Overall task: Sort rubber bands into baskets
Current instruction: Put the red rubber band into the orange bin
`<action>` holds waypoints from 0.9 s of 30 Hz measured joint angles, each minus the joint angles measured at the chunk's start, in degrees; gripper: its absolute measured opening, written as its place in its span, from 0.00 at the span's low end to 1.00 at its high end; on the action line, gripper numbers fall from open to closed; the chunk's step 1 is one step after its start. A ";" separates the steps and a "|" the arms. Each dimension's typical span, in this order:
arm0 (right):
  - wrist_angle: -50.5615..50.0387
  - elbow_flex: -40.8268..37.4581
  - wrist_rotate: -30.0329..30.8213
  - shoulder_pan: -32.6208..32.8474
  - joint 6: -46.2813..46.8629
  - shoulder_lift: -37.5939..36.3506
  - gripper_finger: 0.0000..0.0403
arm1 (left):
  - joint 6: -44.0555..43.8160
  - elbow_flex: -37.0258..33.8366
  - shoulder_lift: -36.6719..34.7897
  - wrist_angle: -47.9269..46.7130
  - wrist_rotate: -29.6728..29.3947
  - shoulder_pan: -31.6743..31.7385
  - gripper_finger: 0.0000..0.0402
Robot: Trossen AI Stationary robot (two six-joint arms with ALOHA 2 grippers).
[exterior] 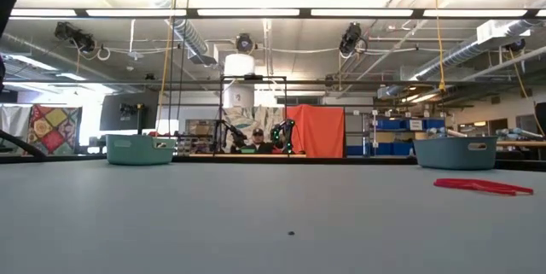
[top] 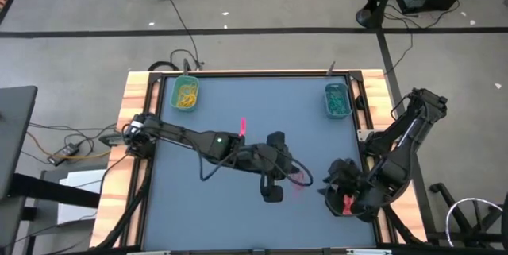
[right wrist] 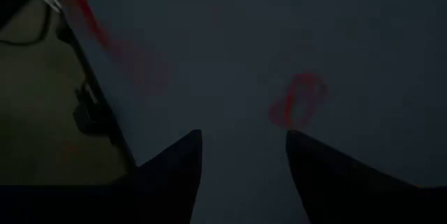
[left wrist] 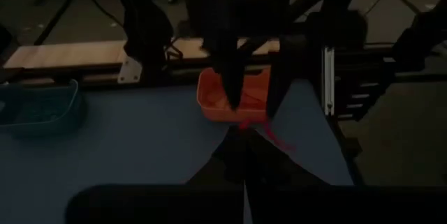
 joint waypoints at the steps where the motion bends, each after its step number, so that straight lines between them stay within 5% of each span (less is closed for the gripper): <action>1: 0.80 0.00 1.33 -0.63 -1.97 0.00 0.54 | 0.21 0.65 0.20 -0.05 0.00 0.02 0.00; 10: 15.20 0.00 10.65 -7.52 -17.18 0.00 0.54 | 1.54 1.91 0.43 -0.76 -0.05 1.14 0.00; 15: 23.93 0.00 10.93 -11.47 -29.87 0.00 0.54 | 1.64 1.88 0.42 -0.58 -0.07 1.91 0.00; 20: 24.91 0.00 12.09 -15.84 -32.61 0.00 0.52 | 1.64 1.90 0.42 -0.13 0.07 1.99 0.00; 24: 24.98 0.00 11.75 -17.38 -33.03 0.00 0.40 | 1.64 1.90 0.42 -0.25 0.39 2.05 0.00; 27: 25.26 0.00 11.03 -17.51 -34.01 0.00 0.22 | 1.12 1.90 0.42 -0.31 0.02 2.10 0.01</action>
